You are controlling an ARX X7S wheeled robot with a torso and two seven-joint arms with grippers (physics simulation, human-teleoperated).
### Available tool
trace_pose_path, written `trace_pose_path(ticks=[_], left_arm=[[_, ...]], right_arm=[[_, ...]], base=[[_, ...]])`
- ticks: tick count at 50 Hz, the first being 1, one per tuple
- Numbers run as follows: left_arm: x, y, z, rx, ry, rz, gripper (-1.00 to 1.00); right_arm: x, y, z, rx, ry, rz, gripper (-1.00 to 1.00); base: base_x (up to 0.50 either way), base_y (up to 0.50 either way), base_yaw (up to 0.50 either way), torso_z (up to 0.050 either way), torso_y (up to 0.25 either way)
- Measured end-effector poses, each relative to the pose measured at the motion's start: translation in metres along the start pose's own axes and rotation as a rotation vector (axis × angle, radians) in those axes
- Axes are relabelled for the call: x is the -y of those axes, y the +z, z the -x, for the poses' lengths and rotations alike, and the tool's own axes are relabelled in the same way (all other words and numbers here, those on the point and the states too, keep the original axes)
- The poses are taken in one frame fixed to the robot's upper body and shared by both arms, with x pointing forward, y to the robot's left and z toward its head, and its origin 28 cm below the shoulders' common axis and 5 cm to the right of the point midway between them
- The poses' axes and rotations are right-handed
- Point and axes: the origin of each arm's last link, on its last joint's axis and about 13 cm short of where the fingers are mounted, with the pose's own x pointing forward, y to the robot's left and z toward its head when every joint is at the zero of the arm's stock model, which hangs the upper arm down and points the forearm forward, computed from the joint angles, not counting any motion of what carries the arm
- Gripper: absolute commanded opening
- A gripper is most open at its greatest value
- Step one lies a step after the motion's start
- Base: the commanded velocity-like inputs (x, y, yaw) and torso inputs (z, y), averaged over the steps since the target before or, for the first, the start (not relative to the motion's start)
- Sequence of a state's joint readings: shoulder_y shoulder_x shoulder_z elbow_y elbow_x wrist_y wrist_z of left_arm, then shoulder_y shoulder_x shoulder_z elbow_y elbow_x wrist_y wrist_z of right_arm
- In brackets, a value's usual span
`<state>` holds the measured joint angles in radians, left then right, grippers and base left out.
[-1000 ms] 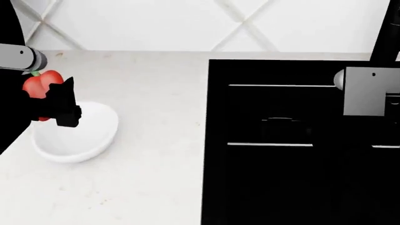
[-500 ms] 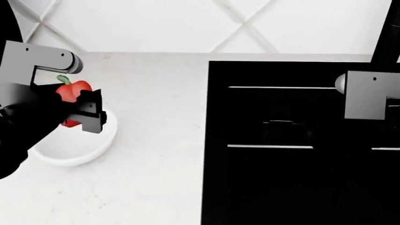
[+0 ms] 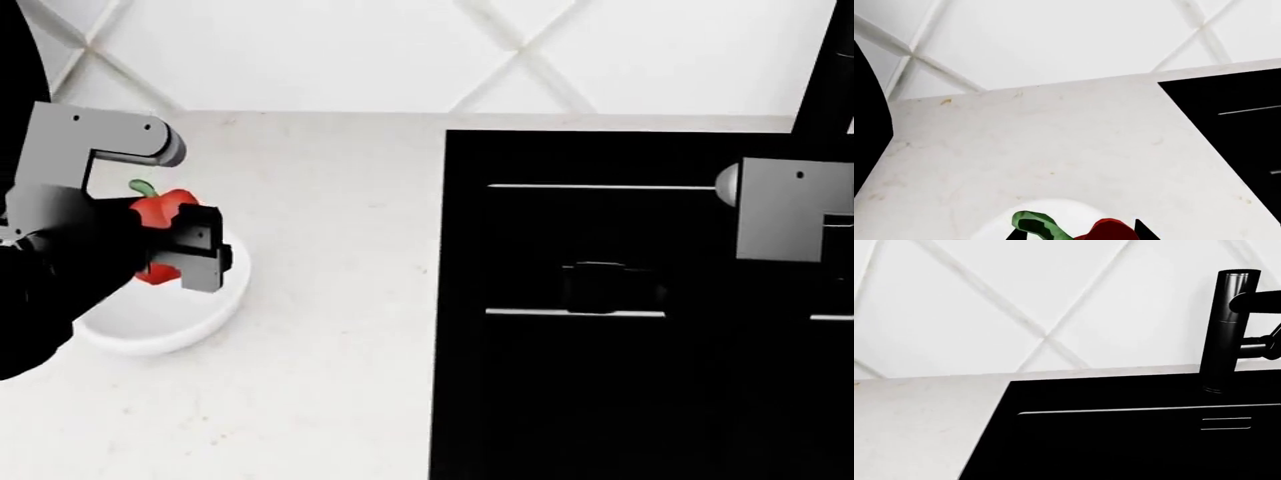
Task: Pick the eggplants and mangos from the sink and place them in one bowl. Place the bell pepper in the other bowl. Then turn off the sink faucet.
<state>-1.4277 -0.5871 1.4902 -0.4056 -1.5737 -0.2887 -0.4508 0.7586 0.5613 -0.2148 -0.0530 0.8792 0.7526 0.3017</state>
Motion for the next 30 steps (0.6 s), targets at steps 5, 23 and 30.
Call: trace_pose_path(ticks=[5, 23, 30], left_arm=[[-0.003, 0.000, -0.004, -0.002, 0.014, 0.001, -1.00], [-0.011, -0.001, -0.020, -0.013, 0.067, -0.018, -1.00], [-0.013, -0.004, -0.025, -0.032, 0.079, -0.011, -1.00]], right_arm=[[0.000, 0.000, -0.001, -0.002, 0.001, 0.000, 1.00], [0.000, -0.004, -0.001, -0.008, 0.002, -0.007, 1.00], [0.000, -0.004, -0.001, -0.010, 0.002, -0.007, 1.00]], base=[[0.00, 0.00, 0.00, 0.000, 0.000], [0.00, 0.00, 0.00, 0.000, 0.000], [0.00, 0.00, 0.00, 0.000, 0.000]])
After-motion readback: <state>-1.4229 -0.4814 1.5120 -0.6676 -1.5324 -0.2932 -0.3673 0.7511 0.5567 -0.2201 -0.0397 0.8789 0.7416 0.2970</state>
